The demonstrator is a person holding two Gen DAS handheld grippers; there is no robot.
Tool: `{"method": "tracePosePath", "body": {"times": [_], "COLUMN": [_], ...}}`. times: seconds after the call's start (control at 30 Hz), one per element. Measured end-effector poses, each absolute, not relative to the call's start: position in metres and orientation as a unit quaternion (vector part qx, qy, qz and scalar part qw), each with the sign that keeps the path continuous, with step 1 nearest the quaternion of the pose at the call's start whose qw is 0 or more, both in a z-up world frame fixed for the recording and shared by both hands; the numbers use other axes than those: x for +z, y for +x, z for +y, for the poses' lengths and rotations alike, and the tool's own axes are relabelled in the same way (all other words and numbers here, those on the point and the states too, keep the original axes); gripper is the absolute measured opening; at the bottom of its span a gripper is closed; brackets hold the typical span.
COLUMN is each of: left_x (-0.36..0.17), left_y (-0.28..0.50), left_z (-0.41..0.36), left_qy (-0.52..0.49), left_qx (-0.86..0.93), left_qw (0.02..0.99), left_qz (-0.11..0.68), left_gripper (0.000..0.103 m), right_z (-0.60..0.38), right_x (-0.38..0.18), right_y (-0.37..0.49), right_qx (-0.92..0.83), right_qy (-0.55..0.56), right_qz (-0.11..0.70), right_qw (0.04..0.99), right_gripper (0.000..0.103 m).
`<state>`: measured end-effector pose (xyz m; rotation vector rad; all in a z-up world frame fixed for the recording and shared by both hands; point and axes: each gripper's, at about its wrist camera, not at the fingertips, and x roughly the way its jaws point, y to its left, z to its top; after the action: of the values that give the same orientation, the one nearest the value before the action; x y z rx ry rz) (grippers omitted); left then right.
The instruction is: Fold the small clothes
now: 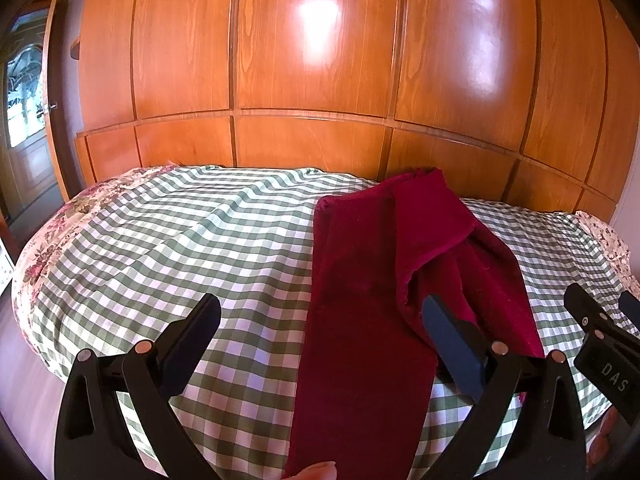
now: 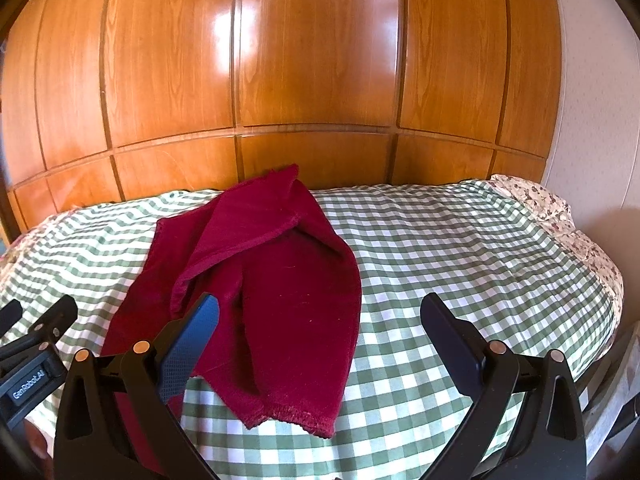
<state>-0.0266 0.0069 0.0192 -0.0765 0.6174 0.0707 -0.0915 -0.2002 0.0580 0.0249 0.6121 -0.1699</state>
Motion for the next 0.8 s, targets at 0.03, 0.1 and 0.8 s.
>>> {"method": "tracePosePath", "body": {"times": [0.03,0.1,0.8], "left_x": [0.0195,0.0202,0.0188], "left_y": [-0.0272,-0.0276,-0.0259], "left_z": [0.0063,0.0062,0.0062], "left_qy": [-0.037,-0.038,-0.035], "left_qx": [0.035,0.035,0.036], "left_qw": [0.952,0.952,0.950], "left_qz": [0.303,0.302,0.308], "left_gripper": [0.100,0.100,0.100], "right_z": [-0.1998,-0.2004,-0.2096], "right_x": [0.0581,0.0575,0.0493], "right_y": [-0.0915,-0.0929,-0.0945], "right_qx": [-0.084,-0.083,-0.067], "right_qy": [0.011,0.012,0.040], "right_qz": [0.300,0.300,0.322], "right_qw": [0.950,0.950,0.943], "right_gripper": [0.100,0.100,0.100]}}
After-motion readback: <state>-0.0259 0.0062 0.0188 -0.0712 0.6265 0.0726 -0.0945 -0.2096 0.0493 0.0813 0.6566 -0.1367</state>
